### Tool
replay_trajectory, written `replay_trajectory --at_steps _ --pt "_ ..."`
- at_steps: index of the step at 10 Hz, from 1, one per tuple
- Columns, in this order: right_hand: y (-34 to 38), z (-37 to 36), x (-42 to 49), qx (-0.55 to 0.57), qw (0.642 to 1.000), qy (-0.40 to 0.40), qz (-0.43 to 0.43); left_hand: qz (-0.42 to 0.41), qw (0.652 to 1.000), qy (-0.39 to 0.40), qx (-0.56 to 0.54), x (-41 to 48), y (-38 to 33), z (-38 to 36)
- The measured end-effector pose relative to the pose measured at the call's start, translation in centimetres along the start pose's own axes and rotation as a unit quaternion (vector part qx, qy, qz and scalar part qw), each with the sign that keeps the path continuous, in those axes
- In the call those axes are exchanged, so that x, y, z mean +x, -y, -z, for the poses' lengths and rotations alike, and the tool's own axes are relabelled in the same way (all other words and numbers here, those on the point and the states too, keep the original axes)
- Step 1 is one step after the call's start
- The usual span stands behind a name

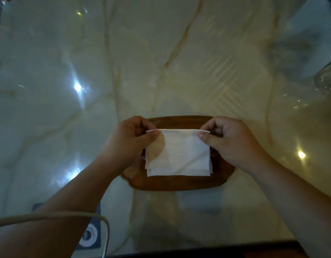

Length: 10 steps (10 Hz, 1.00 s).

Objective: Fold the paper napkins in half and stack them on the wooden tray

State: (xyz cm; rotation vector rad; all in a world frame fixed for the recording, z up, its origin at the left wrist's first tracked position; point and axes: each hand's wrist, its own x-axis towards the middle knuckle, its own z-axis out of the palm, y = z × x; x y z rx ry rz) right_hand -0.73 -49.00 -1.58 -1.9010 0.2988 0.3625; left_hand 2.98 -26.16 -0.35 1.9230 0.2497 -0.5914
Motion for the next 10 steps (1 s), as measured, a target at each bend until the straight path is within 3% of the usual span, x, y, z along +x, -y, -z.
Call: replay_trajectory --at_steps 2,5,9,10 --pt "-0.9 -0.9 0.6 -0.087 0.996 -0.008 0.009 0.008 0.995 0.007 0.098 1.4 1.2 -0.6" --pt "-1.3 -0.4 0.6 -0.145 0.989 -0.019 0.004 0.010 0.988 0.053 0.148 2.3 1.3 -1.4" --pt "-2.0 -0.2 0.3 -0.235 0.970 -0.032 0.055 -0.075 0.961 0.025 0.267 2.3 1.7 -2.0" --pt "-2.0 -0.3 0.1 -0.308 0.944 -0.054 0.102 -0.124 0.929 0.004 0.348 1.8 1.5 -2.3"
